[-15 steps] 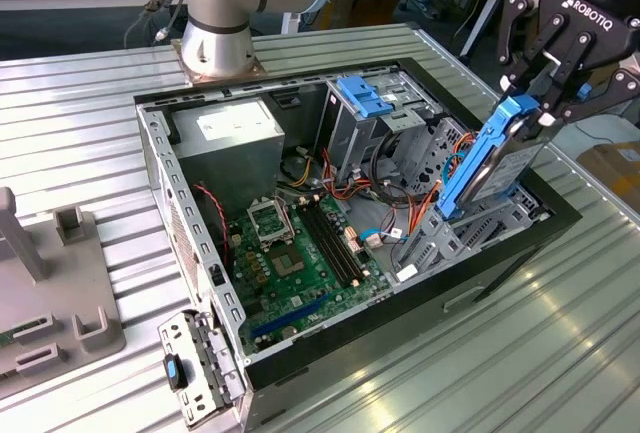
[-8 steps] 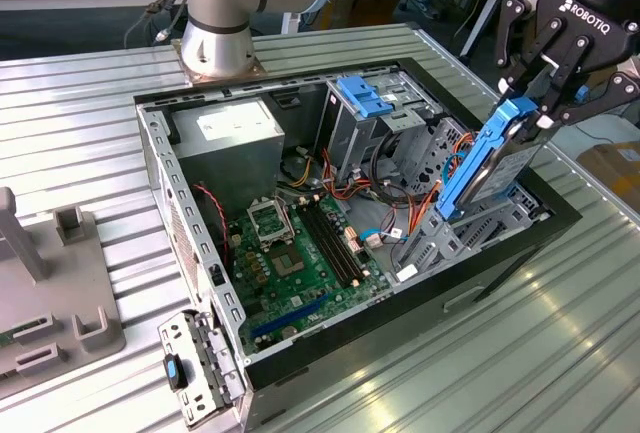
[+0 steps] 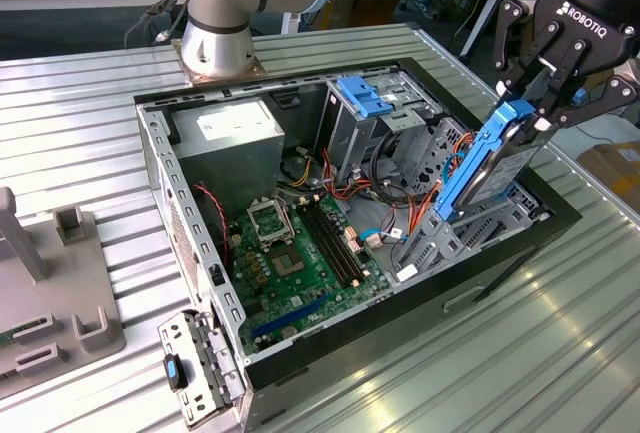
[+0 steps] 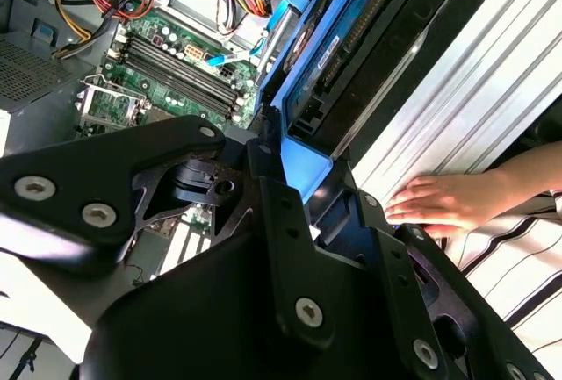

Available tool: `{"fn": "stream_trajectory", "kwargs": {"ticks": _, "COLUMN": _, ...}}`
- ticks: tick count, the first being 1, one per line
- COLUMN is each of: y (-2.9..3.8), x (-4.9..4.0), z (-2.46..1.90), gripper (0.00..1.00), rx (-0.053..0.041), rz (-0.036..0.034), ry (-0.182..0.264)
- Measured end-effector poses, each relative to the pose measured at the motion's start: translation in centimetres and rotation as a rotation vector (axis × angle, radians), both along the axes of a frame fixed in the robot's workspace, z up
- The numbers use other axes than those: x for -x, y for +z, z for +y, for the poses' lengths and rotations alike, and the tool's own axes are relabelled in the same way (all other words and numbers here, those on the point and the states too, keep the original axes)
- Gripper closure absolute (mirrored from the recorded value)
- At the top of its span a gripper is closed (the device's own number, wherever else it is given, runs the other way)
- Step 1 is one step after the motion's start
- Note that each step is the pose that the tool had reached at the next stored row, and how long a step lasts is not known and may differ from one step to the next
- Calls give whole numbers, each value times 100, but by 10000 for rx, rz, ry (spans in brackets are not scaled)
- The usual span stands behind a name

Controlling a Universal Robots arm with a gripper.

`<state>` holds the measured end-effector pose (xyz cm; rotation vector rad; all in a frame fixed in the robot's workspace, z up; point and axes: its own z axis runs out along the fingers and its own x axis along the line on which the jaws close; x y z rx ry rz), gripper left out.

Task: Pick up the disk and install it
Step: 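Insert the disk into the insertion slot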

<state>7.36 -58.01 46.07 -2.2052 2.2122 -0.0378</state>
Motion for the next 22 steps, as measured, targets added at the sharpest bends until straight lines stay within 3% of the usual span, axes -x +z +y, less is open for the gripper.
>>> {"fn": "stream_trajectory", "kwargs": {"ticks": 17, "y": -10, "x": -18, "z": 1, "gripper": 63, "rx": 45, "rz": 3, "ry": 158}}
{"fn": "stream_trajectory", "kwargs": {"ticks": 22, "y": -58, "x": -18, "z": 1, "gripper": 63, "rx": 46, "rz": 3, "ry": 158}}
